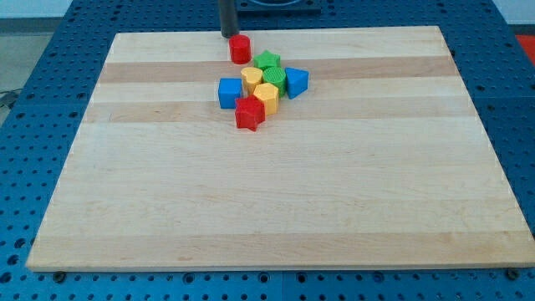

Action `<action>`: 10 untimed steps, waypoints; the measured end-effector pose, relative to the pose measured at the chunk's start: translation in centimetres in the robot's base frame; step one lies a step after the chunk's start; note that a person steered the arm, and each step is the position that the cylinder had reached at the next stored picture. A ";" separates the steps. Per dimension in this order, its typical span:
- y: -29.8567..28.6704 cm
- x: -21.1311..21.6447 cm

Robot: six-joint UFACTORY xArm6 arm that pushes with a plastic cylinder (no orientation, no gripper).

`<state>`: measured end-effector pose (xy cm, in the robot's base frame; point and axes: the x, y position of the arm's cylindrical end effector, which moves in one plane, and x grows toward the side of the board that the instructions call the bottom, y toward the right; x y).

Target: Push red circle on top of the heart

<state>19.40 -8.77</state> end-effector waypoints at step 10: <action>3.9 6.7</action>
<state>26.05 -4.83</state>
